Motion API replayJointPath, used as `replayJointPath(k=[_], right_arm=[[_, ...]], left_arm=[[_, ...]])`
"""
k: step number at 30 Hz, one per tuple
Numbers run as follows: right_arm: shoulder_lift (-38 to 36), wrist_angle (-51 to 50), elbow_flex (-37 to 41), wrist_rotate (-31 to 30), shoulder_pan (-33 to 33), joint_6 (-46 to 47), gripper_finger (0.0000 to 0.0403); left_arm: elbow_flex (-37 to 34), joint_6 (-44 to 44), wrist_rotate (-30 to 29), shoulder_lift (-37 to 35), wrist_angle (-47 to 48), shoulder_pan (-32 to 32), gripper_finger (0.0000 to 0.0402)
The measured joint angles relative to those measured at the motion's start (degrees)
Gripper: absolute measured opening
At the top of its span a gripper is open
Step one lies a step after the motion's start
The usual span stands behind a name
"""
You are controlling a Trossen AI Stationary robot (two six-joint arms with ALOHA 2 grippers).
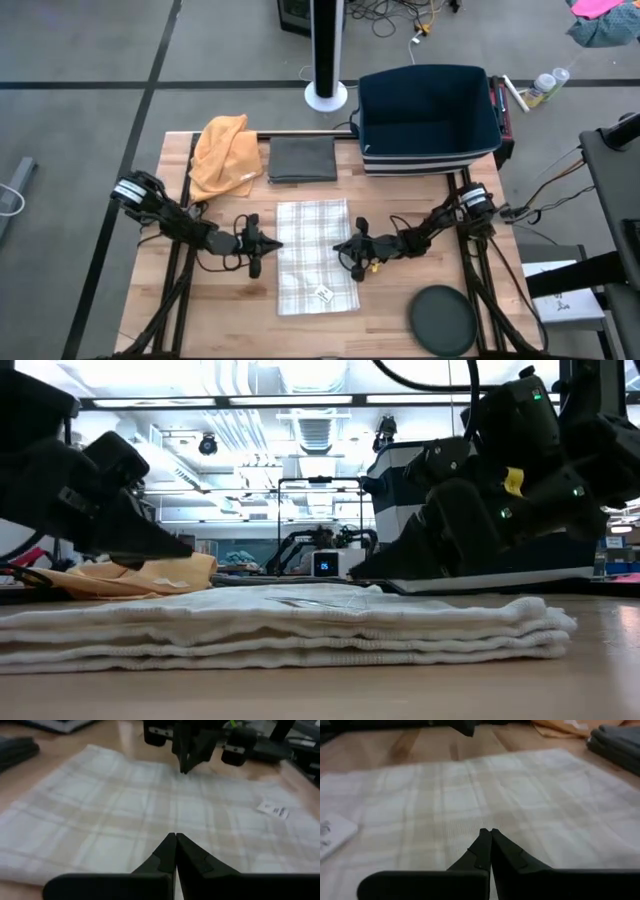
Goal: Fold kitchen towel into neat rectangle
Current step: Fold the white patterned towel
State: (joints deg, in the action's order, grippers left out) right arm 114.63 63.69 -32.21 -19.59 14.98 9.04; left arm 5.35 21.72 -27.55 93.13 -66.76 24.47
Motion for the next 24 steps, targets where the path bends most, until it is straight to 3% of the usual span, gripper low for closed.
replayJointPath(k=[15,19,24], right_arm=[[10.9,8.3,-0.6,-2.8,-0.1,3.5,0.0],[9.3,6.9,-0.5,-2.4,-0.1,3.0,0.0],[2.5,3.1,0.3,-1.3,0.1,0.6,0.0]], left_arm=[[3.6,1.8,-1.7,22.8,-16.5,0.6,0.0],[1.4,1.3,-0.2,23.8,-21.0,0.5,0.0],[-3.5,4.5,1.6,19.4,-22.2,0.6,0.0]])
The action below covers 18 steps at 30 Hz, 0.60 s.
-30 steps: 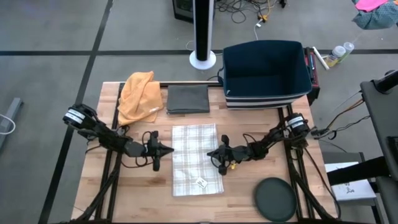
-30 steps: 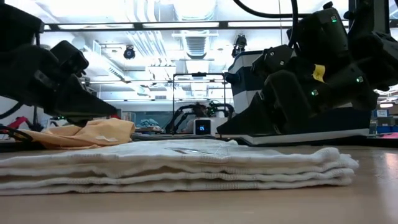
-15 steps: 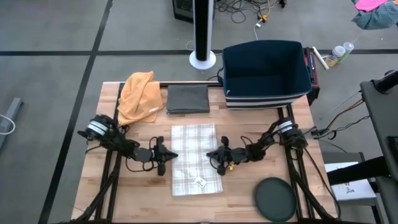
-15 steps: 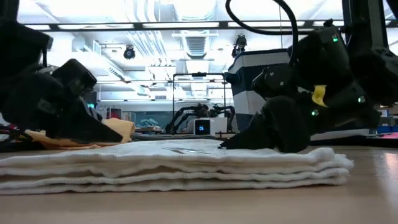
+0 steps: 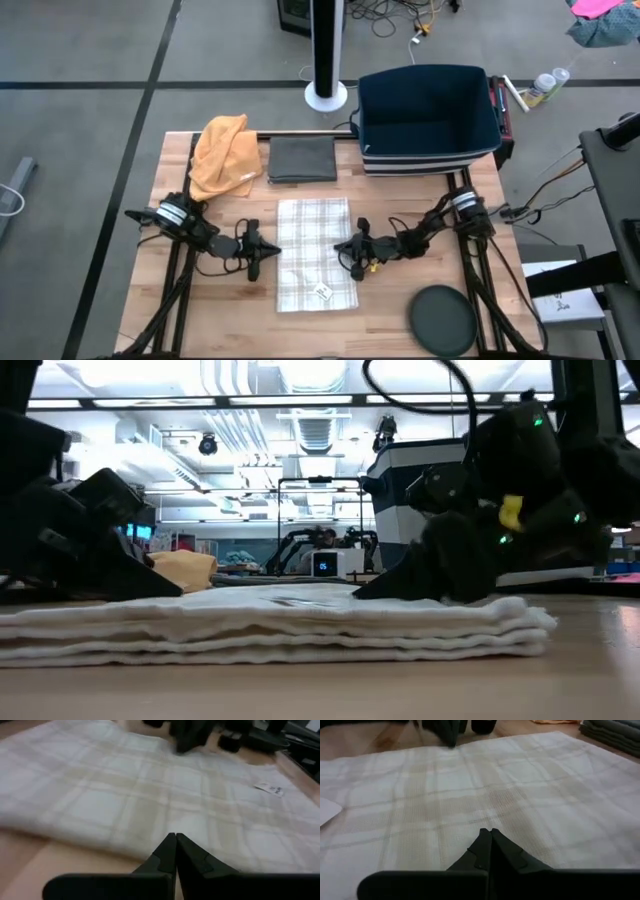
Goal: Fold kitchen towel into neat rectangle
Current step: Fold the white patterned towel
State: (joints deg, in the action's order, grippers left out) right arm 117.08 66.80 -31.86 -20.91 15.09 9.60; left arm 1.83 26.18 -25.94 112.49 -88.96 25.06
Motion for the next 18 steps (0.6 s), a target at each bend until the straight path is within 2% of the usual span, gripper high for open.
replayJointPath(k=[3,8,14,18], right_arm=[[-3.0,2.0,-0.4,0.1,-0.1,-2.3,0.0],[-1.7,1.7,-2.2,-0.1,-1.3,-3.7,0.0],[5.0,2.0,-4.4,1.4,-1.5,-0.1,0.0],[8.2,4.2,-5.0,1.4,-1.5,3.0,0.0]], left_arm=[[0.1,-2.9,-0.2,-3.4,0.0,-0.1,0.0],[4.7,-8.8,-0.3,-3.6,1.0,-0.7,0.0],[9.8,-10.9,-0.3,0.8,5.7,-3.3,0.0],[11.7,-9.6,2.1,6.0,4.8,-4.8,0.0]])
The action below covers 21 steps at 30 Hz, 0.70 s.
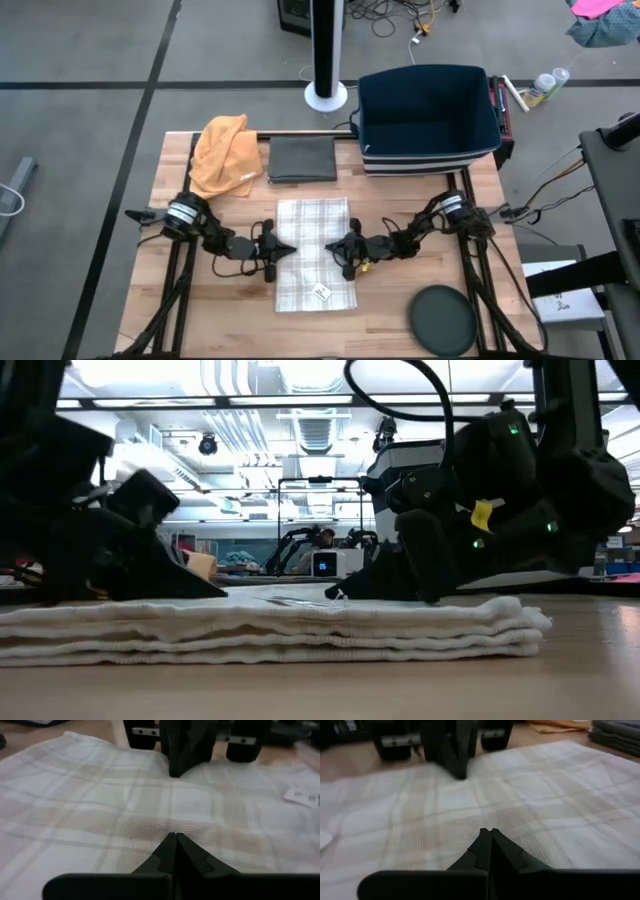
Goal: Fold kitchen towel into neat rectangle
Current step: Fold the white patterned towel
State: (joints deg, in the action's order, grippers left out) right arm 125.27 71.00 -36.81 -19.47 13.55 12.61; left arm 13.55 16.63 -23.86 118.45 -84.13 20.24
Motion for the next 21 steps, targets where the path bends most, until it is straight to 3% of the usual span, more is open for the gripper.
replayJointPath(k=[7,14,21], right_arm=[[-2.7,-2.2,0.7,0.4,0.0,-1.7,0.0],[-9.3,-1.6,1.7,0.2,-0.2,-6.9,0.0],[-5.5,-2.2,-1.4,0.7,-2.0,-6.2,0.0]], left_arm=[[-0.5,0.6,0.2,4.8,-5.3,-0.2,0.0],[-4.1,1.2,1.7,-2.8,-2.8,-1.6,0.0],[1.0,-0.7,8.8,-5.0,2.0,-5.8,0.0]])
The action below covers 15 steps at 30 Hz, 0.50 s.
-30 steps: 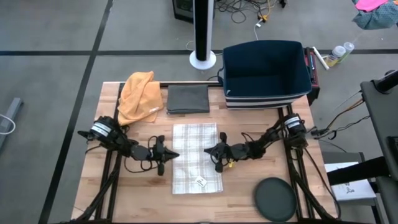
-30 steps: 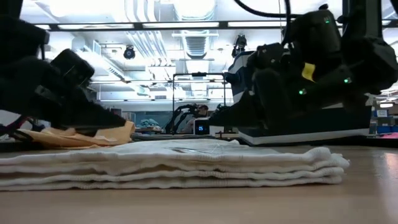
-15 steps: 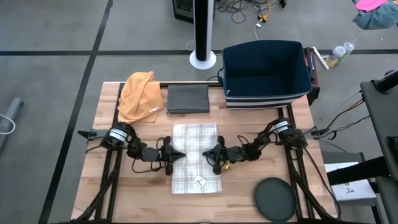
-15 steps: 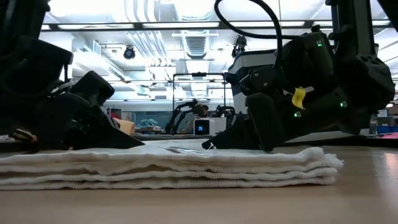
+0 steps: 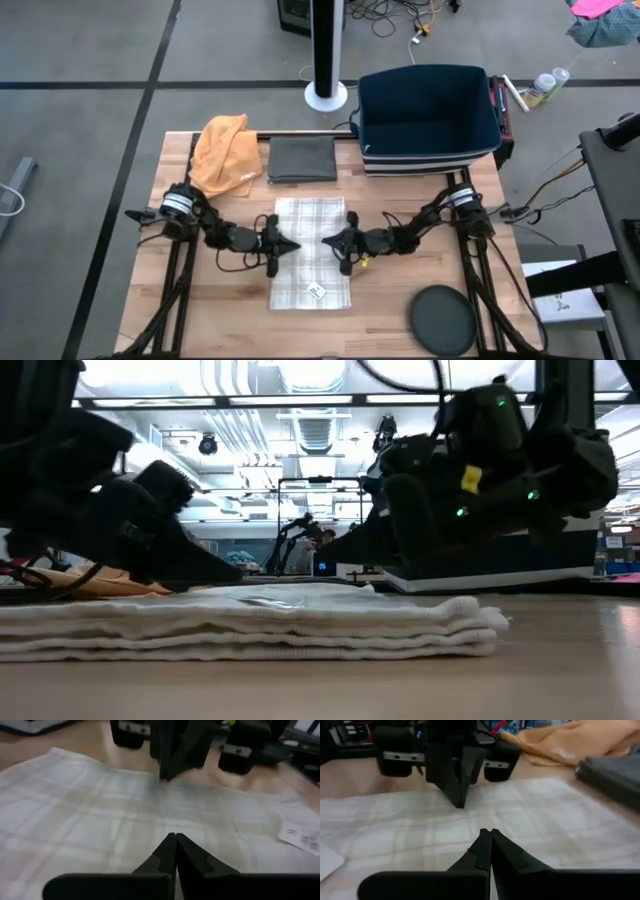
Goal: Fold kitchen towel into neat rectangle
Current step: Fold the white patterned towel
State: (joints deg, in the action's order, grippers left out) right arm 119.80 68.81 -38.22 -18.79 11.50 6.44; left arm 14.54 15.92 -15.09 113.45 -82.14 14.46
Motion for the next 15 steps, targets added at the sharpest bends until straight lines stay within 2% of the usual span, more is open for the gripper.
replayJointPath(k=[6,10,15], right_arm=[[5.6,0.7,-0.6,1.0,-0.7,4.1,0.0],[5.4,0.5,0.0,1.2,-1.1,3.7,0.0],[1.4,-1.1,0.4,0.9,-0.9,0.0,0.0]], left_arm=[[5.6,-0.6,-0.3,-0.4,14.7,-0.4,0.0],[5.6,-0.2,-0.1,-0.8,14.9,-0.4,0.0],[3.7,0.0,1.0,-3.8,15.3,-0.5,0.0]])
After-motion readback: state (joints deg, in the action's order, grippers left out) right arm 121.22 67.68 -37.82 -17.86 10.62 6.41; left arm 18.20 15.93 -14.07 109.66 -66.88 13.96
